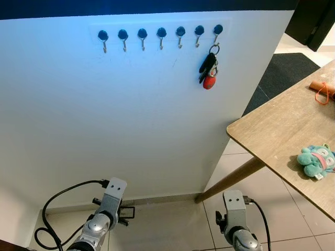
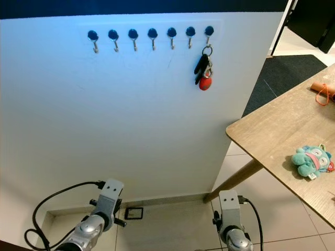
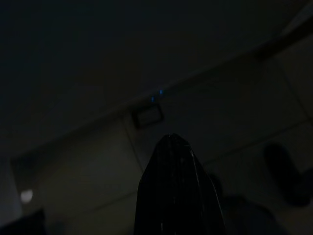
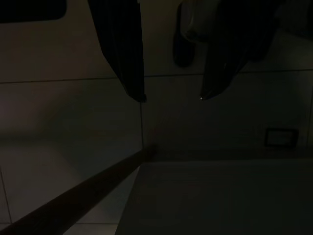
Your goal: Hang keys on a hook
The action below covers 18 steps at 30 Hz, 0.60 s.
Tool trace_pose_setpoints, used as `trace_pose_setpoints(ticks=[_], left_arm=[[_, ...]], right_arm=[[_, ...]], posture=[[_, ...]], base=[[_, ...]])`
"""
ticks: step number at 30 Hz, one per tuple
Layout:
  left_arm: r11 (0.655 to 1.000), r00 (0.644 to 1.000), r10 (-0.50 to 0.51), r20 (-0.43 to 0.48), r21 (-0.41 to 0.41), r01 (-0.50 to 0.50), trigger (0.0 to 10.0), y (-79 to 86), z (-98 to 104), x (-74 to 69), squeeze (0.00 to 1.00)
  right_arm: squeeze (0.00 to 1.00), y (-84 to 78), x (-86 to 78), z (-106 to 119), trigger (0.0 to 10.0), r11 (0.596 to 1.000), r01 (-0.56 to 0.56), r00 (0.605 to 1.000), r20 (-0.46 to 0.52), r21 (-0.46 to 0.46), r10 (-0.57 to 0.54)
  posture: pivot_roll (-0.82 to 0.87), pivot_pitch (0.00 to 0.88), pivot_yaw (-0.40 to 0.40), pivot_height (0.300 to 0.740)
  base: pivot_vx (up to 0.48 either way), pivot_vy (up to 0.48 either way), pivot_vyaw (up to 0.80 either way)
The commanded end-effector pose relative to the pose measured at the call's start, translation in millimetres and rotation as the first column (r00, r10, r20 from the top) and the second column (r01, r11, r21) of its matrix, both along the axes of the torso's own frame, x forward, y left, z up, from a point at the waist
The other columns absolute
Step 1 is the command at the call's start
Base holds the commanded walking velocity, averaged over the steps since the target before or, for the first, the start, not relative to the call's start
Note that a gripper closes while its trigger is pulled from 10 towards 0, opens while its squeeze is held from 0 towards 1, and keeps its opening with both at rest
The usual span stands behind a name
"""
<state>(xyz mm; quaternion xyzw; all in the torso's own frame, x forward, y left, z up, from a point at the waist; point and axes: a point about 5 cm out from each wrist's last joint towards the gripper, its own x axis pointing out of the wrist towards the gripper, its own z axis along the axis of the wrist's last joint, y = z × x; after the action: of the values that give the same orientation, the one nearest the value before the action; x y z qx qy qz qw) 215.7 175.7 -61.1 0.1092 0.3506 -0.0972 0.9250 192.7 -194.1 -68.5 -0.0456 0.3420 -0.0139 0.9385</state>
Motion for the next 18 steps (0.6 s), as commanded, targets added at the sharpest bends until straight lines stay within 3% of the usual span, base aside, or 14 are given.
trace_pose_setpoints(ticks=[1,13,18], left_arm=[[1.000,0.999,0.011,-0.031,0.028,-0.010,10.0,6.7,-3.0,-4.3,0.00],[0.996,0.993,0.087,-0.075,0.015,-0.086,10.0,15.6,-7.9,-12.4,0.00],[0.996,0.994,0.084,-0.068,0.001,-0.084,10.0,12.6,-8.0,-12.6,0.00]], right_arm=[[0.00,1.5,-5.9,-4.2,10.0,1.000,0.001,1.000,-0.030,0.005,-0.001],[0.00,14.0,-20.4,-14.6,10.0,0.996,-0.065,0.991,-0.114,0.064,0.072],[0.00,12.0,-22.5,-15.3,10.0,0.996,-0.065,0.990,-0.120,0.060,0.072]], posture=[[0.03,0.040,-0.005,0.740],[0.06,0.054,-0.014,0.740],[0.07,0.049,-0.024,0.740]], base=[[0.000,0.000,0.00],[0.000,0.000,0.00],[0.000,0.000,0.00]])
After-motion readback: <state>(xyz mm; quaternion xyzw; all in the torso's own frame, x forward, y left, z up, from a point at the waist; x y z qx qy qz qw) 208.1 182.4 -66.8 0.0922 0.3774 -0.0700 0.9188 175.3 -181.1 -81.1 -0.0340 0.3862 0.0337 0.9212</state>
